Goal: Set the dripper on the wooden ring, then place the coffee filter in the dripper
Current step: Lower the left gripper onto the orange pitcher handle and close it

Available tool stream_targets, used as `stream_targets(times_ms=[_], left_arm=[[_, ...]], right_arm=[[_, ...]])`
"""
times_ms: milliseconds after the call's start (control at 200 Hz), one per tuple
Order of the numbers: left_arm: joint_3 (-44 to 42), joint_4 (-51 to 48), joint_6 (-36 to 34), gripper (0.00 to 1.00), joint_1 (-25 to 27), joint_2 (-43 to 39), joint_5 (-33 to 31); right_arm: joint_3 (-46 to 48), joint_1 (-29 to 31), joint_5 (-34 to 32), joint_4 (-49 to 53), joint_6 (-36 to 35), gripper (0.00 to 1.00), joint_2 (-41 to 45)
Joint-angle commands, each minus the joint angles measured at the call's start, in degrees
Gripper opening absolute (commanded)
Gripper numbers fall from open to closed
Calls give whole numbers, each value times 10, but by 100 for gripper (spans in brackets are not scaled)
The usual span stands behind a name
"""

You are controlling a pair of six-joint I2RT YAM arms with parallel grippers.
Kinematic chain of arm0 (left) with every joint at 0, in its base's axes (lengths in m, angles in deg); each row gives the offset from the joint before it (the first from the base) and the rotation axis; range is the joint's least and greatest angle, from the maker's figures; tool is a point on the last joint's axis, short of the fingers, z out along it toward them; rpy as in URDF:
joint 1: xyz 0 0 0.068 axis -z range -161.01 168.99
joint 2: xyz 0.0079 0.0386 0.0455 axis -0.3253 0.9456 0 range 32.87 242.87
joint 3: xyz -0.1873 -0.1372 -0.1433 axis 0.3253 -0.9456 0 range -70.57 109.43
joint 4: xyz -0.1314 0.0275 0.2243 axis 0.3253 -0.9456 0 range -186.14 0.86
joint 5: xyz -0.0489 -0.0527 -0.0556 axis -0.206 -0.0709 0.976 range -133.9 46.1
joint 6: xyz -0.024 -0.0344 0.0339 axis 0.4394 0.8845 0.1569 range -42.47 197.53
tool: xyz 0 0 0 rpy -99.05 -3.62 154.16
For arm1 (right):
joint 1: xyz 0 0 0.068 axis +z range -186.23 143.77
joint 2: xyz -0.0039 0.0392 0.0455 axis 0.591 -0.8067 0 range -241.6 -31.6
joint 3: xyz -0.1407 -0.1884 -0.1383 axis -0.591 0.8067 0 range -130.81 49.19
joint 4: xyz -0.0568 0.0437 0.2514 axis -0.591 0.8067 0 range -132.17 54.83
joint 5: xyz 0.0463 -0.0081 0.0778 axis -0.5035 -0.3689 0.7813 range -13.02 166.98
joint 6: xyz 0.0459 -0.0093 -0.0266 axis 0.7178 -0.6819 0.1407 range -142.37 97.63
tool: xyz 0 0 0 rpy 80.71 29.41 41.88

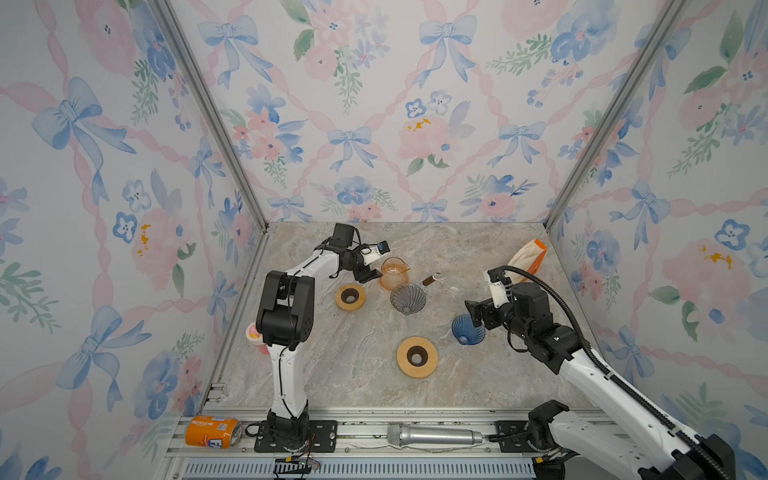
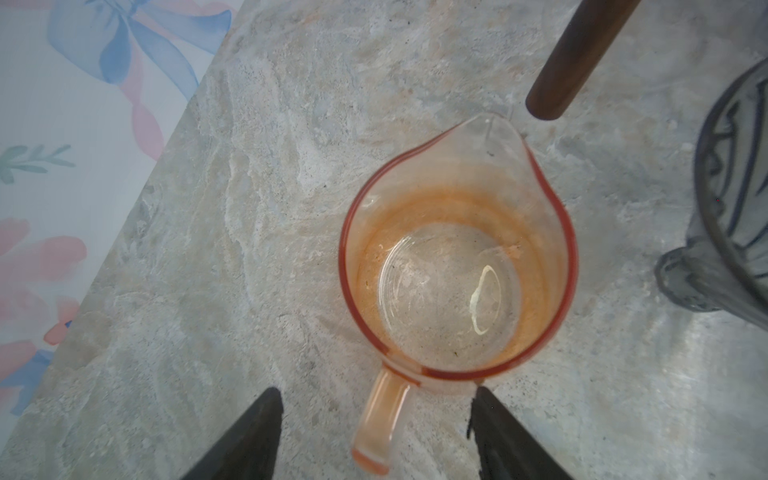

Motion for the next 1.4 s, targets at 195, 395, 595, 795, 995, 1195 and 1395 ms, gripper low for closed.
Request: stream_targets(times_ms=[195, 395, 595, 795, 995, 1195, 1395], left_arm=[[-14, -54, -39, 65, 3, 0, 29], [-37, -54, -30, 53, 4, -24, 24], [-50, -53, -29, 49, 3, -40, 16], [-42, -54, -23, 45, 6, -37, 20], [-29, -54, -23, 40, 11, -26, 20], [-16, -54, -21, 37, 16, -17, 25], [-20, -54, -19, 35, 21, -14, 17]], right_arm=[[3, -5, -2, 5, 2, 97, -9], [7, -4, -3, 2, 4, 96, -11], [14, -4, -4, -4, 8, 97, -6], [17, -4, -2, -7, 7, 96, -11], [26, -5, 0, -19, 11, 96, -6], [43, -4, -6, -26, 17, 97, 0], [44, -5, -6, -28, 11, 96, -1]])
